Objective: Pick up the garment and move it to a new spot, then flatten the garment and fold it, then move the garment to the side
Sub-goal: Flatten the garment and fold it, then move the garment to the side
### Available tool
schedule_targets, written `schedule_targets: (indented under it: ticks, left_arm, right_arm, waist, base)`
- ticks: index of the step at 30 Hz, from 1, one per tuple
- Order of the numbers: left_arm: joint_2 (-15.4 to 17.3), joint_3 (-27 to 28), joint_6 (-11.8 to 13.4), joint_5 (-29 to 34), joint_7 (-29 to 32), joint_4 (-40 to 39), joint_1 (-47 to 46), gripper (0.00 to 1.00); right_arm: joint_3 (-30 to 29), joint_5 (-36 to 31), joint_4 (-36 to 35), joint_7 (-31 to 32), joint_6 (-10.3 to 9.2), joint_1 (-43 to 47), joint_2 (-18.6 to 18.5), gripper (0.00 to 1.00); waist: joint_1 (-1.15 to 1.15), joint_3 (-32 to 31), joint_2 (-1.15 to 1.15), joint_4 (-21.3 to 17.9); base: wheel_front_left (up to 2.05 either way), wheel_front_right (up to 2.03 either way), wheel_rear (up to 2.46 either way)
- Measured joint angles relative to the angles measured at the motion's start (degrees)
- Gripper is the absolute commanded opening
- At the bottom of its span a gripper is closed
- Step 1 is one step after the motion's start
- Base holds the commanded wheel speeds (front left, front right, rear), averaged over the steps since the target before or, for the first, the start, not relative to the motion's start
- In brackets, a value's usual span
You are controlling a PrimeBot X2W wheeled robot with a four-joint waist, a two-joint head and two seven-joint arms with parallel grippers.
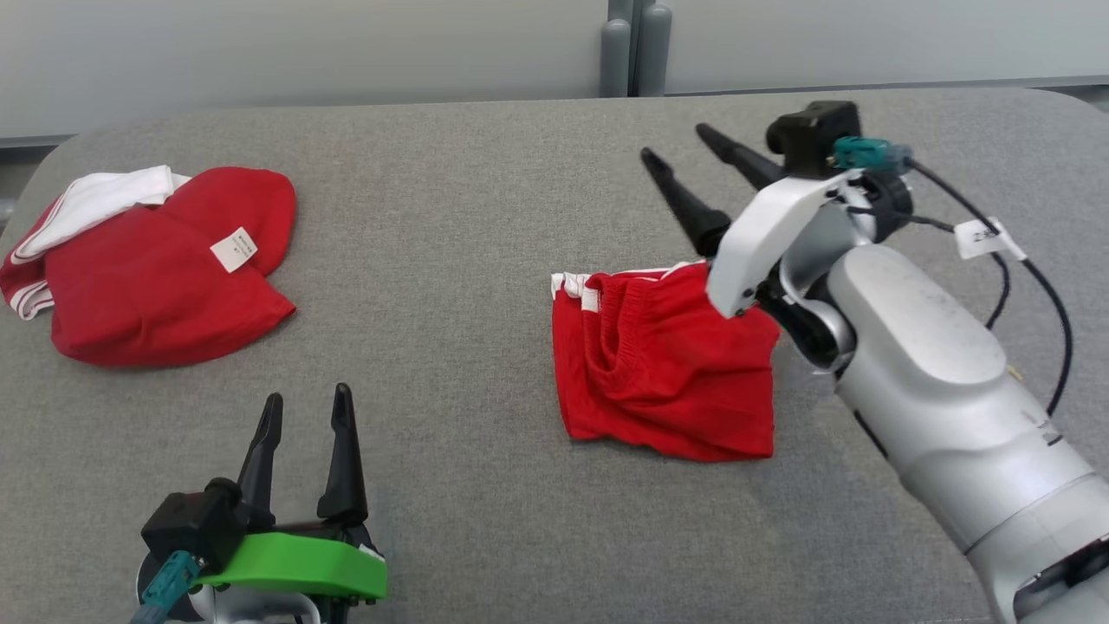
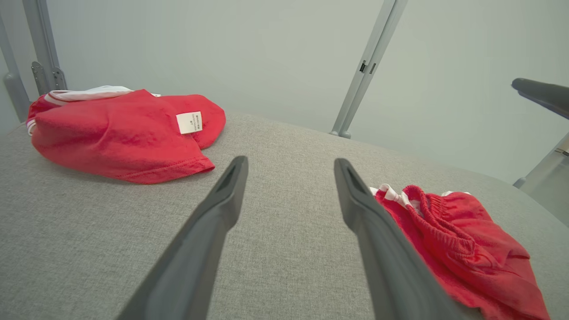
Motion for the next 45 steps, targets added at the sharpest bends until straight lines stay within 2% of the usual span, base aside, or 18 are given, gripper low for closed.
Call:
schedule_targets:
  ticks: [5,9,22,32,42,43,44,45]
  left_arm:
    - [0.0,-0.6,0.0,0.0,0.0,0.0,0.0,1.0]
    - [0.0,-0.6,0.4,0.0,0.0,0.0,0.1,1.0]
    - [0.0,-1.9,0.4,0.0,0.0,0.0,0.3,1.0]
    - [0.0,-2.4,0.4,0.1,0.0,-0.5,0.5,1.0]
    - [0.0,-2.5,0.4,0.1,0.0,-0.5,0.1,1.0]
    - [0.0,-2.4,0.4,0.1,0.0,-0.5,0.1,1.0]
    - [0.0,-2.4,0.4,0.1,0.0,-0.5,0.1,1.0]
    - [0.0,-2.4,0.4,0.1,0.0,-0.5,0.1,1.0]
  right_arm:
    - [-4.6,2.0,1.8,-1.5,-2.02,0.6,-5.0,1.0]
    - [-6.4,4.3,3.8,-2.0,-2.11,4.2,-6.3,1.0]
    - [-9.1,13.4,8.5,-1.8,-0.91,17.2,-3.3,1.0]
    - [-10.9,17.5,9.5,0.5,0.1,17.6,-2.8,1.0]
    - [-10.0,18.1,10.4,2.7,0.67,15.7,-2.7,1.0]
    - [-9.9,18.1,10.4,2.9,0.96,15.5,-2.6,0.84]
    - [-9.8,18.1,10.4,2.9,1.07,15.4,-2.7,0.47]
    - [-9.6,18.1,10.4,3.1,1.07,15.3,-2.7,0.42]
  waist:
    - [0.0,-0.4,0.0,-0.8]
    - [0.0,-0.4,0.0,-1.0]
    - [0.0,0.2,0.0,-0.6]
    - [0.0,2.1,0.0,0.1]
    - [0.0,3.6,0.0,1.6]
    - [0.0,3.6,0.0,1.7]
    - [0.0,3.7,0.0,1.8]
    - [0.0,3.7,0.0,1.8]
  base:
    - [0.0,0.0,0.0]
    - [0.0,0.0,0.0]
    - [0.0,0.0,0.0]
    - [0.0,0.0,0.0]
    - [0.0,0.0,0.0]
    - [0.0,0.0,0.0]
    - [0.0,0.0,0.0]
    - [0.0,0.0,0.0]
